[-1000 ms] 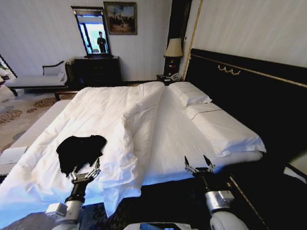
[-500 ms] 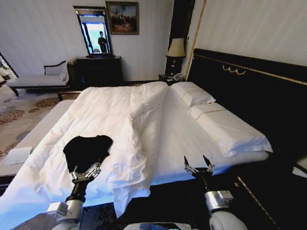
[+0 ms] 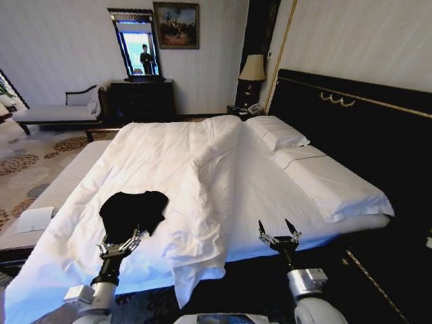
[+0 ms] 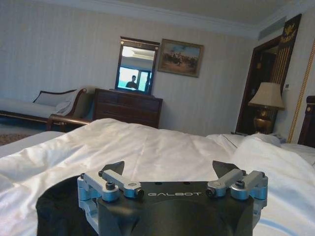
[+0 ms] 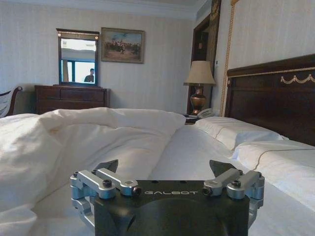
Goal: Fold the clothes on the bed.
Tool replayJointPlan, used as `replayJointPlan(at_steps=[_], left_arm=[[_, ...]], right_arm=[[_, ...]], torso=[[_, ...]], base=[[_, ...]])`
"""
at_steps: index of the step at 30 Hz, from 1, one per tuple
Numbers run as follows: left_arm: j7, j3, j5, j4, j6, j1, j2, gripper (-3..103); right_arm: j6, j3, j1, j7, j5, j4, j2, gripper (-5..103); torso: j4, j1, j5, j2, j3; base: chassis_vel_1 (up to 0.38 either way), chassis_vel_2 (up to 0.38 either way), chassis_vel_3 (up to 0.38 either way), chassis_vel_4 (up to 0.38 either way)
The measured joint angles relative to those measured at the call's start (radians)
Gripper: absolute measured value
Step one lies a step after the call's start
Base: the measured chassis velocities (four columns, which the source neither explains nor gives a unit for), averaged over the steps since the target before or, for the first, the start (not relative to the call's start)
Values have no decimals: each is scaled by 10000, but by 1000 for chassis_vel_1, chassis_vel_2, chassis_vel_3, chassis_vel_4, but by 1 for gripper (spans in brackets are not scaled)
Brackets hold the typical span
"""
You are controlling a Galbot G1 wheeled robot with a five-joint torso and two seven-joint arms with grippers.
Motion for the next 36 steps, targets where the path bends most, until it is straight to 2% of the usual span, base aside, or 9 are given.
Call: replayJointPlan(at_steps=[26,36], left_arm=[[24,-153,-52,-38,-68,107,-29,100],[29,-270,-83,-66,-87,184,-43,100]], right_arm=[[22,-397,-26,-4,-53,-52,125,100],[-366,-940,-35,-359,36,-71,137,100]], torso=[[0,-1,1,0,0],[0,0,2,0,0]], base=[[69,106,-65,-106],[22,31,-22,-39]])
